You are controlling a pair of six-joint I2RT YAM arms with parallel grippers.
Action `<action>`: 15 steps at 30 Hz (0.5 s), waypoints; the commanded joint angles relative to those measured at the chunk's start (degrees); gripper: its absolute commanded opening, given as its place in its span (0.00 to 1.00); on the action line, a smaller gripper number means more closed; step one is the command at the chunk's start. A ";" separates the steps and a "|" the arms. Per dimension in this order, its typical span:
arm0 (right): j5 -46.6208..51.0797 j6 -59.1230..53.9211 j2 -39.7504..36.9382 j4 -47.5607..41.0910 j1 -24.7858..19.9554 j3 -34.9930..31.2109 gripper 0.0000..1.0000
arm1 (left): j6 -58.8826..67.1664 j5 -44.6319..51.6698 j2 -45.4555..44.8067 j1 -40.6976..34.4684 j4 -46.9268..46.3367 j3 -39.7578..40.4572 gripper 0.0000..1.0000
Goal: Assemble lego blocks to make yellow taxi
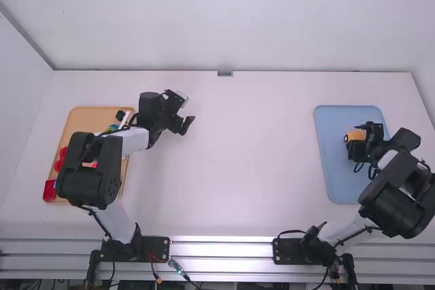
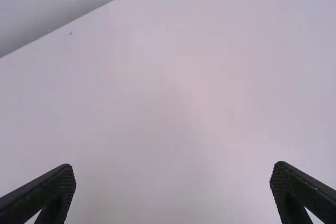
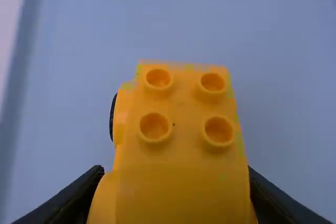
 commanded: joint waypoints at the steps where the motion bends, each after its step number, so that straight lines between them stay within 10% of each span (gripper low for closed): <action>1: 0.87 1.18 -0.26 -0.04 0.50 0.37 0.94 | -1.09 -2.21 -0.90 -0.33 -0.26 -0.26 0.99; 15: 17.53 10.43 -13.90 -4.31 11.96 0.37 0.99 | -1.01 -1.86 -13.97 -0.85 -19.45 5.25 0.99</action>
